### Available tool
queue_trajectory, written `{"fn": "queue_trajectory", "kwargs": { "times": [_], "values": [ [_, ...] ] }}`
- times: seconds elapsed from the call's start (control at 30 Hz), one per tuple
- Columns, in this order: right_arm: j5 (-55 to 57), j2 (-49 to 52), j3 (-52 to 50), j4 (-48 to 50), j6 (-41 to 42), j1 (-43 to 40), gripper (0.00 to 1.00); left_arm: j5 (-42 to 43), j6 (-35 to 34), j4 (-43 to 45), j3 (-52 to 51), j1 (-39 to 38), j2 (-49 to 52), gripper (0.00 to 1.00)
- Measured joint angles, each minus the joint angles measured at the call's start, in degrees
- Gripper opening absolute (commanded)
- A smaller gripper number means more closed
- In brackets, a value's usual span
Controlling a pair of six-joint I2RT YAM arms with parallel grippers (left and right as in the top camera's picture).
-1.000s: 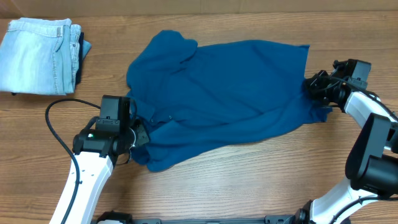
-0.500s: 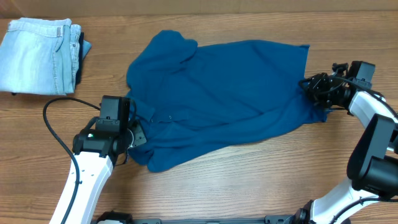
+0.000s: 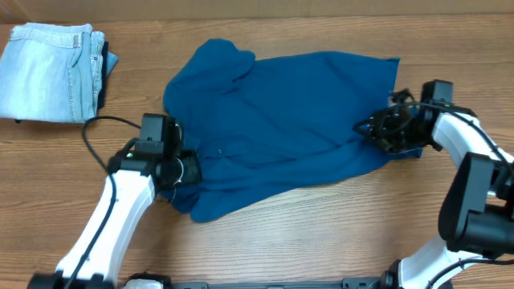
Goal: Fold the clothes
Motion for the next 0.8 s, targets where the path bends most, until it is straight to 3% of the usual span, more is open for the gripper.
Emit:
{"fn": "queue_trajectory", "kwargs": {
  "times": [0.27, 0.4, 0.57, 0.8],
  "values": [
    [-4.5, 0.0, 0.1, -0.9, -10.4, 13.0, 0.43, 4.5, 1.3, 2.7, 0.6, 0.0, 2.6, 0.47],
    [-4.1, -0.1, 1.0, -1.4, -12.4, 19.9, 0.44, 4.9, 1.3, 2.7, 3.7, 0.0, -0.4, 0.47],
    [-0.7, -0.8, 3.4, -3.0, -14.1, 27.3, 0.54, 5.1, 1.3, 1.2, 8.1, 0.0, -5.9, 0.48],
    [3.3, -1.1, 3.7, -2.9, -16.0, 38.5, 0.61, 0.7, 1.3, -4.3, 16.7, 0.0, -14.7, 0.56]
  ]
}}
